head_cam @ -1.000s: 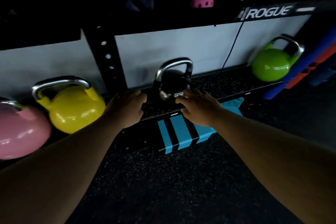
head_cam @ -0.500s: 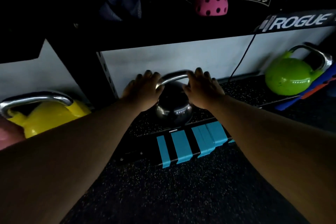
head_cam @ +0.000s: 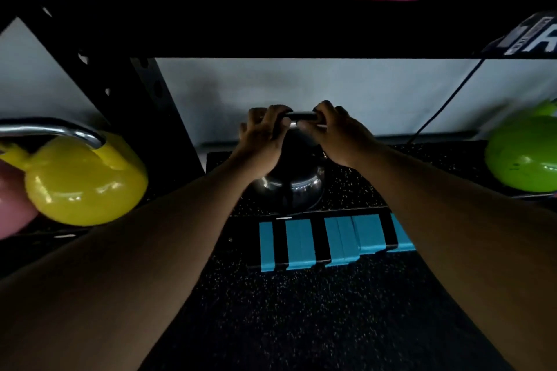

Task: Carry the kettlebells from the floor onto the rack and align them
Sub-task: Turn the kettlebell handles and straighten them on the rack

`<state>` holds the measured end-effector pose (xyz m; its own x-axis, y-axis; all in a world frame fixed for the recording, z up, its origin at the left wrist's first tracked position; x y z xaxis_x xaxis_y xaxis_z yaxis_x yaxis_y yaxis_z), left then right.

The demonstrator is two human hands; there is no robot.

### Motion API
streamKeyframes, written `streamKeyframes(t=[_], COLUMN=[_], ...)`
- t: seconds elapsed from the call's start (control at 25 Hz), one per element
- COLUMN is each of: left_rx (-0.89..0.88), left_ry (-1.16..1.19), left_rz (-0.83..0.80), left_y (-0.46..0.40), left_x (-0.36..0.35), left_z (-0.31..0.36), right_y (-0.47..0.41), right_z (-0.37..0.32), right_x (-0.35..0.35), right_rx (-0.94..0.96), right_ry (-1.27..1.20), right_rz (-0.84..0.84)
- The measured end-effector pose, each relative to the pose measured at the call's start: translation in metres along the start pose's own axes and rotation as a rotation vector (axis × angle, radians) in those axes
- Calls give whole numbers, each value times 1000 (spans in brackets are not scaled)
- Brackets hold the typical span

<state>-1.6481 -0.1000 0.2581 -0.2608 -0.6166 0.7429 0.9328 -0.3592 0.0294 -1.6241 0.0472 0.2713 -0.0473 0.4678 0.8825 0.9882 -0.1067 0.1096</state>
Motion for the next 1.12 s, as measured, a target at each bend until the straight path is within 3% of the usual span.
streamKeyframes(t=[0.16, 0.32, 0.48, 0.68, 0.88, 1.12], left_rx=[161, 446, 371, 316, 277, 282], left_ry=[169, 517, 544, 598, 588, 652], left_rz=[-9, 163, 44, 76, -66, -124], left_y=[-12, 8, -17, -14, -28, -35], left_x=[6, -17, -6, -12, -12, -11], left_z=[-23, -27, -36, -35, -39, -41], right_y=[4, 4, 19, 20, 32, 27], right_z=[-9, 16, -1, 0, -24, -36], right_x=[-9, -13, -36, -38, -58, -69], right_rx=[-79, -184, -183, -132, -168, -217], right_ry=[-47, -539, -586, -929, -1044, -1175], right_rz=[45, -136, 16, -81, -17, -17])
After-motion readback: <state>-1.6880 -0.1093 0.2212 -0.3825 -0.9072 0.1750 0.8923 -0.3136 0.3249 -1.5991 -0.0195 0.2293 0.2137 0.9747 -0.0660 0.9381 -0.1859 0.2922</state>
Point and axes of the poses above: each hand's wrist, its own y-axis away from the middle knuckle, its own x-axis out of the back of the hand, z = x × y, the point moved 9 cm from there along -y, towards the middle knuckle, and after that the axes turned 2 degrees about -y, right-handed, at the moved point
